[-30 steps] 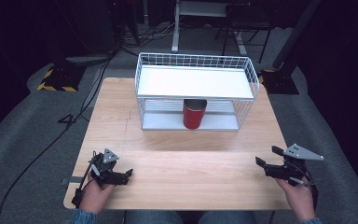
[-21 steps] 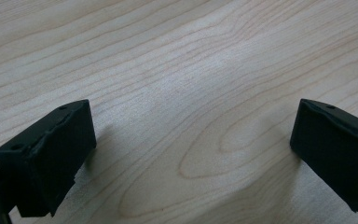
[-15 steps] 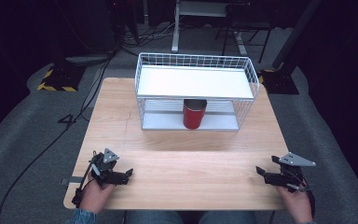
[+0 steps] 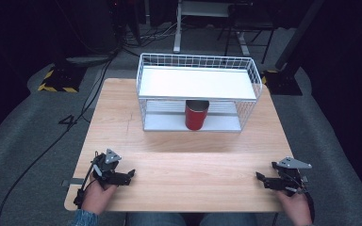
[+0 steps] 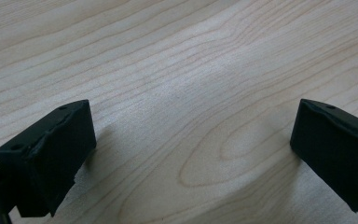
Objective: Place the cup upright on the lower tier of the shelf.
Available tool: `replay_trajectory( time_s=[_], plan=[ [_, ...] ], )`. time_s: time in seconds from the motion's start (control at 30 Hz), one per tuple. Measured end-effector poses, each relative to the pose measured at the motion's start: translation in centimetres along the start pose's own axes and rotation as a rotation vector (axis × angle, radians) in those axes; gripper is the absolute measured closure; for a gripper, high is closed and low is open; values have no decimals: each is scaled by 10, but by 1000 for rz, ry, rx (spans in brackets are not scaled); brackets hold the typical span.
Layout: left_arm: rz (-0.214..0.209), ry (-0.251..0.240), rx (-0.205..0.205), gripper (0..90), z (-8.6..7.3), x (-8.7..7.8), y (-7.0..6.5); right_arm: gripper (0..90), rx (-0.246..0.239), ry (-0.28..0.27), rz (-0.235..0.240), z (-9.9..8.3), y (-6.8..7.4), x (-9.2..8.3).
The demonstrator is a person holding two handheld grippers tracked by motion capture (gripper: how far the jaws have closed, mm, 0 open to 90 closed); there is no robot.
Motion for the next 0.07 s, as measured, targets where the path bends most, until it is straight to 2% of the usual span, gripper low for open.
replay_trajectory(
  time_s=[0.07],
  plan=[
    [0, 1, 0, 5, 0, 0, 0, 143, 1, 0, -3, 0, 0, 0]
  ],
)
Point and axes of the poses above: each handheld gripper's, and its own axes: x roughly forward along the jaws, z roughly out of its top, y roughly to its left, the point moved 4 cm from there along x, roughly forward along the jaws, and after that the axes turned 7 degrees about x, right-handed, at the moved point
